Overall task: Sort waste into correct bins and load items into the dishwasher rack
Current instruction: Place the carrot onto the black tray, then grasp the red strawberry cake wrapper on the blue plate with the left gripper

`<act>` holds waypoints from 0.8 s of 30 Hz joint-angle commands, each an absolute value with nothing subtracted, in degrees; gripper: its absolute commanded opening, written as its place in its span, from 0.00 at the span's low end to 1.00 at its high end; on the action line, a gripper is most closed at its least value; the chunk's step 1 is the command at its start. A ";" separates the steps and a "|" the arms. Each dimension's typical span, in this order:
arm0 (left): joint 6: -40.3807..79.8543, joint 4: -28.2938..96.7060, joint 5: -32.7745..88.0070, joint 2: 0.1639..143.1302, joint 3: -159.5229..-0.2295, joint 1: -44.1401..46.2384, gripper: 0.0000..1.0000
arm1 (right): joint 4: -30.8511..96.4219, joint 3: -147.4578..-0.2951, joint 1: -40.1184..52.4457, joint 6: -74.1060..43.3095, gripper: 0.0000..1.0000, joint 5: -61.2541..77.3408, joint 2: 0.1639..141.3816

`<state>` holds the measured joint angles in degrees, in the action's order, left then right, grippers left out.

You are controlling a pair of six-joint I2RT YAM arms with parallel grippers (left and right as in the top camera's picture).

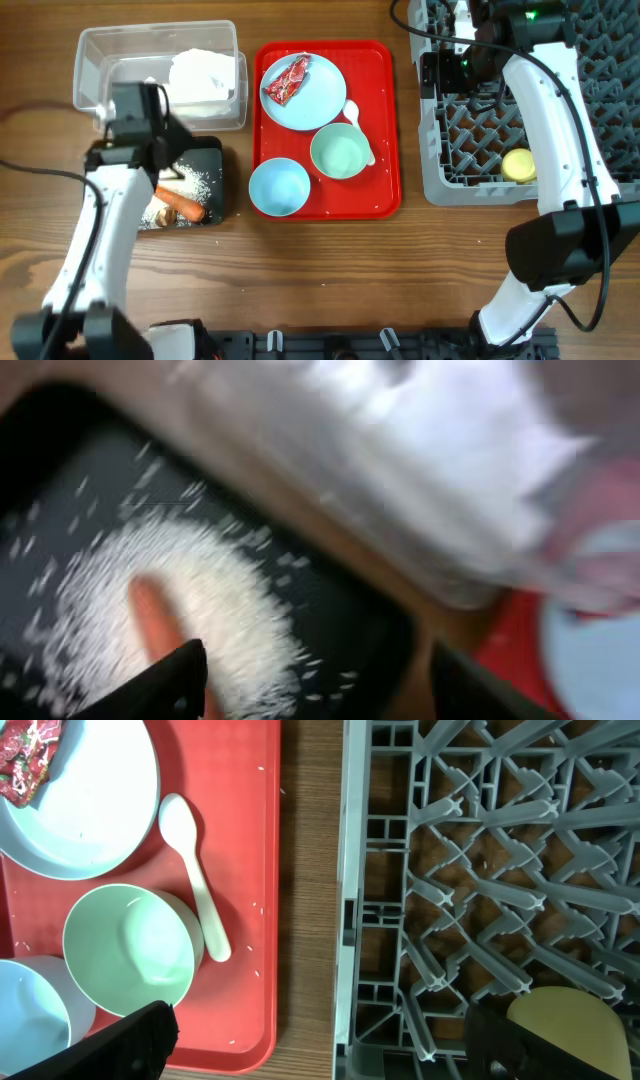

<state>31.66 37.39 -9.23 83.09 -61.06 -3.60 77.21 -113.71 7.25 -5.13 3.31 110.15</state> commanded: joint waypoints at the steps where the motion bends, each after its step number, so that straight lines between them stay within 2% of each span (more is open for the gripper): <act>1: 13.67 33.89 6.35 79.48 -68.40 0.75 0.74 | 76.42 -113.60 7.11 -6.02 0.95 2.57 109.56; 5: 13.56 25.30 6.83 82.04 -69.06 9.56 0.79 | 75.70 -113.60 7.11 -6.13 0.95 3.42 109.56; 10: 10.39 16.23 6.74 97.56 -72.73 18.22 0.80 | 76.05 -113.60 7.11 -6.17 0.95 3.44 109.56; 13: 1.50 14.31 -3.99 110.13 -81.71 21.47 0.88 | 76.05 -113.60 7.11 -6.15 0.94 3.95 109.56; 18: -2.42 12.40 -7.60 122.98 -90.30 21.37 0.91 | 76.47 -113.60 7.11 -6.15 0.94 4.29 109.56; 24: -2.79 9.54 -7.57 127.24 -90.30 19.64 0.94 | 76.25 -113.60 7.11 -6.17 0.94 4.29 109.56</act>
